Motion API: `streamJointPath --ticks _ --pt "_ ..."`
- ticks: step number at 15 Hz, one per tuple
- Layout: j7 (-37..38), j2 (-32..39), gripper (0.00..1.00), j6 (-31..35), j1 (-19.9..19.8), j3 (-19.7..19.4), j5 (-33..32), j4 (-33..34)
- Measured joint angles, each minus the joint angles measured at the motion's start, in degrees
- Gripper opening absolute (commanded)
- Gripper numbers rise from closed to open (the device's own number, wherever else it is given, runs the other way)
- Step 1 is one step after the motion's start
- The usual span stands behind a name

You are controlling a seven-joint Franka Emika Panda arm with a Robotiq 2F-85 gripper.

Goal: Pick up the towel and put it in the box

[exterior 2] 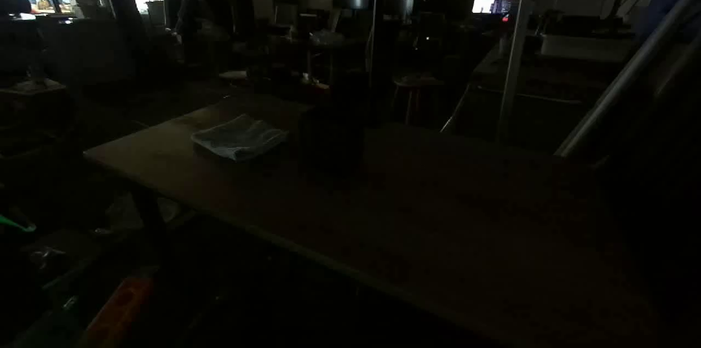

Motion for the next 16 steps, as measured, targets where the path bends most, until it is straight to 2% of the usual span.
streamJointPath --ticks 16 --pt "0.0 0.6 1.00 0.2 0.3 0.6 0.0 0.0"
